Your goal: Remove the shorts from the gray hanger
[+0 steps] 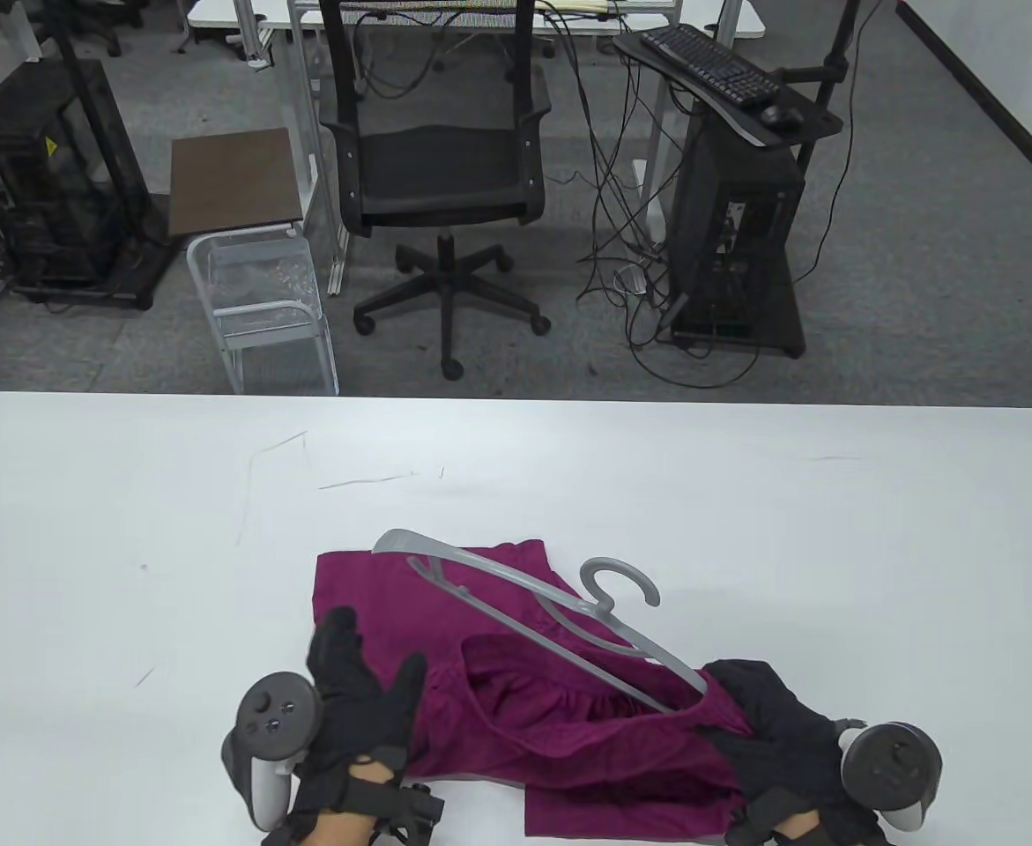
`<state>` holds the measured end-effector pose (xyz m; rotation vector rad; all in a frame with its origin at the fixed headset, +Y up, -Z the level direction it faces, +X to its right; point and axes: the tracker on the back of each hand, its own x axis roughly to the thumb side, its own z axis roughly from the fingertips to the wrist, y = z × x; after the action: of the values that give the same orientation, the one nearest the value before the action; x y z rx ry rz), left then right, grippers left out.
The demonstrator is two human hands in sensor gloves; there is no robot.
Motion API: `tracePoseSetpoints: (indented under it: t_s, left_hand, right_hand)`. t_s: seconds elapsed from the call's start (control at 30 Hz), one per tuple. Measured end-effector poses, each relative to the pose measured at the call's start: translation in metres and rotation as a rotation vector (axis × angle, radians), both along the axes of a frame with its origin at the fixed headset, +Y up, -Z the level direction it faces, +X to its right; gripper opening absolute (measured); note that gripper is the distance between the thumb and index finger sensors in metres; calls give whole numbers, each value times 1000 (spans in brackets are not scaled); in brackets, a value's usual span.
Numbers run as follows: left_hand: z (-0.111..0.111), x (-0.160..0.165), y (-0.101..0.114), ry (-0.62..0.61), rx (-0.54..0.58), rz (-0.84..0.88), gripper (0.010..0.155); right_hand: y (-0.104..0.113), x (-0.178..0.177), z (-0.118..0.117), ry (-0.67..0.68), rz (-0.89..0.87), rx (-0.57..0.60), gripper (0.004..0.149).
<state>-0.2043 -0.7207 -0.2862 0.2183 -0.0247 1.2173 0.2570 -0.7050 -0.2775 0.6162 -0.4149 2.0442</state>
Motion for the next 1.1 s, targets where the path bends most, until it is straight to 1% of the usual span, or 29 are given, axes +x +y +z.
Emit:
tracePoseSetpoints:
  t_s: [0.03,0.07,0.1,0.13,0.2,0.27,0.3,0.33,0.4,0.43,0.5,0.57,0.63,0.7,0.73,0.8,0.83,0.87,0.9,0.93,0.97,1.0,1.03,1.07,1.1]
  left_hand:
    - [2,-3,5,1,45,-38,93]
    - [3,-3,14,-21,100,-117,89]
    - [4,-1,17,-54,107,-167,83]
    - [5,2,21,-91,116,-255,81]
    - [5,11,24,-142,125,-367,76]
    - [3,19,21,-154,59,-506,75]
    - [0,21,18,-174,10,-541,70]
    - [-2,21,15,-187,-23,-547,64]
    - [-5,18,12,-206,-53,-480,47]
    - [-6,15,12,-226,-67,-461,44]
    - [-6,9,15,-200,-55,-444,44]
    - [-6,2,17,-147,-54,-472,43]
    - [-6,-9,17,-100,-70,-458,43]
    - [-5,-22,16,-42,-96,-422,43]
    - [-5,-29,14,-15,-103,-402,43]
    - [-3,-37,11,23,-104,-341,43]
    - [-2,-40,10,51,-101,-306,44]
    - [-2,-42,10,67,-103,-278,44]
    - [-1,-43,10,77,-105,-262,44]
    - [-1,-43,9,83,-109,-246,43]
    - [-1,-43,9,80,-115,-231,43]
    - [-1,-43,8,81,-120,-222,43]
    - [-1,-42,8,85,-128,-210,43]
    - [-1,-42,7,83,-136,-201,43]
    - [-1,-42,6,74,-145,-187,44]
  right_hand:
    - [1,0,0,27,10,13,67]
    - [3,-2,1,78,35,20,64]
    - [4,-3,3,90,63,29,62]
    - [6,-5,4,106,98,58,59]
    - [7,-10,7,138,120,74,54]
    - [8,-15,10,177,124,76,51]
    - [9,-17,11,185,112,82,50]
    - [10,-18,11,187,108,84,48]
    - [11,-18,12,167,167,118,45]
    - [12,-17,13,141,173,139,44]
    - [16,-13,15,74,185,179,42]
    - [19,-6,15,0,206,193,42]
    - [22,3,15,-106,234,219,41]
    - [30,11,14,-251,379,276,41]
    - [39,14,14,-333,523,330,41]
    - [54,18,13,-521,746,426,41]
    - [59,21,14,-611,744,443,40]
    - [63,23,14,-662,641,448,40]
    - [64,24,13,-669,568,431,40]
    - [62,22,11,-643,492,407,43]
    - [59,18,8,-597,484,380,44]
    - [55,14,5,-568,511,361,45]
    - [47,9,-1,-521,563,318,47]
    - [38,5,-6,-485,588,257,50]
    - [22,1,-14,-419,579,126,52]
